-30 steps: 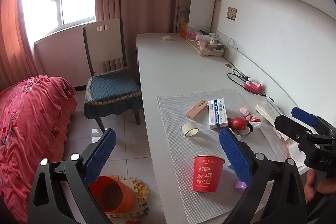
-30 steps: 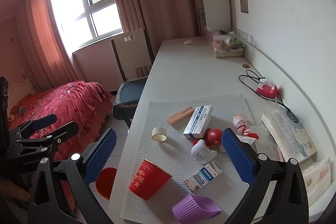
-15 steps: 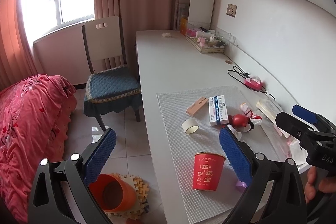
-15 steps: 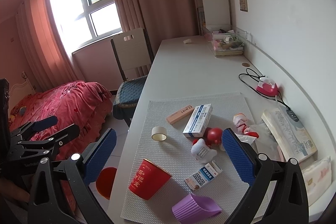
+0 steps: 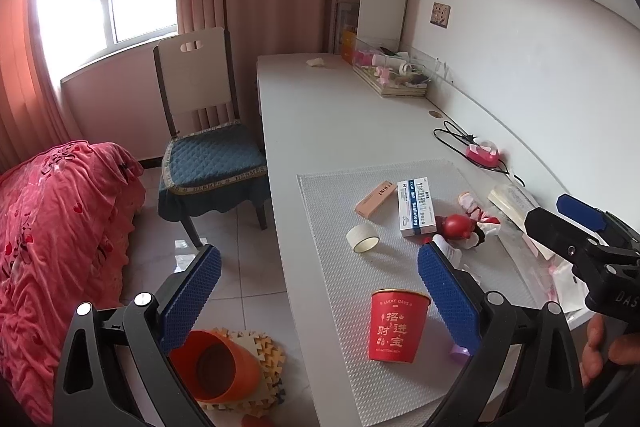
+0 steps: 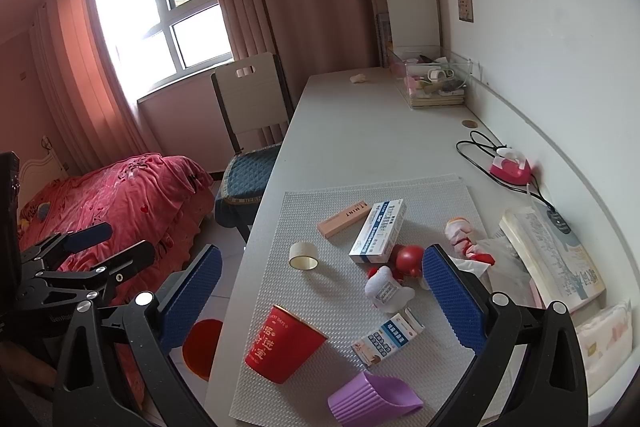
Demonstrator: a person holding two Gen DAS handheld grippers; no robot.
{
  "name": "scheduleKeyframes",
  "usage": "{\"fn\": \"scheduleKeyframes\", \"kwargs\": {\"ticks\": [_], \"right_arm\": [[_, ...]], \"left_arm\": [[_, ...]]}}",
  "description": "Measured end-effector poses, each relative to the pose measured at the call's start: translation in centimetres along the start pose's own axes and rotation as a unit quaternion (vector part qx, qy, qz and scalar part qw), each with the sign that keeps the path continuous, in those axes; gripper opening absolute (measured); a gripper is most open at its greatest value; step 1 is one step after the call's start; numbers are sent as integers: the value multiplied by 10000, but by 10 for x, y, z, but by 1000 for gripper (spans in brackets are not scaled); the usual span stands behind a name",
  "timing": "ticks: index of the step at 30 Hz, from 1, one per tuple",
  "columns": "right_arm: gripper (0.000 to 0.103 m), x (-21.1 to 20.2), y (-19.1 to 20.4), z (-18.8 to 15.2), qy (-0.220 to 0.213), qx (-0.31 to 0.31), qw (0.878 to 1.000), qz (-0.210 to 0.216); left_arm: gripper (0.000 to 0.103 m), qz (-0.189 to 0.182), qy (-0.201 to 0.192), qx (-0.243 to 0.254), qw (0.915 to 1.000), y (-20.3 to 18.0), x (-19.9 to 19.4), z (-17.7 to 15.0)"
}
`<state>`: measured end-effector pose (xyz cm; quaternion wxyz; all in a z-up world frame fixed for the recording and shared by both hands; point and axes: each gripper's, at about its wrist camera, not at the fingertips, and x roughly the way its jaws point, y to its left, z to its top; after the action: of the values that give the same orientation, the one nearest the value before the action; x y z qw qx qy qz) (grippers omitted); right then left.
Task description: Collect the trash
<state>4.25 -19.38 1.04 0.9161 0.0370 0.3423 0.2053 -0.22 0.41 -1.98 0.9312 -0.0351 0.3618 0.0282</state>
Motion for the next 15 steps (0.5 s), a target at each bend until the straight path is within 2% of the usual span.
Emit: {"fn": "scheduleKeyframes", "kwargs": {"ticks": [7, 15], "right_arm": [[98, 0, 1, 0, -3, 11, 10000, -6], [98, 4, -10, 0, 112, 166, 9997, -118]], "left_arm": [[97, 21, 52, 25, 10000, -1, 2, -1], [97, -155, 445, 164, 9988, -5, 15, 0]]}}
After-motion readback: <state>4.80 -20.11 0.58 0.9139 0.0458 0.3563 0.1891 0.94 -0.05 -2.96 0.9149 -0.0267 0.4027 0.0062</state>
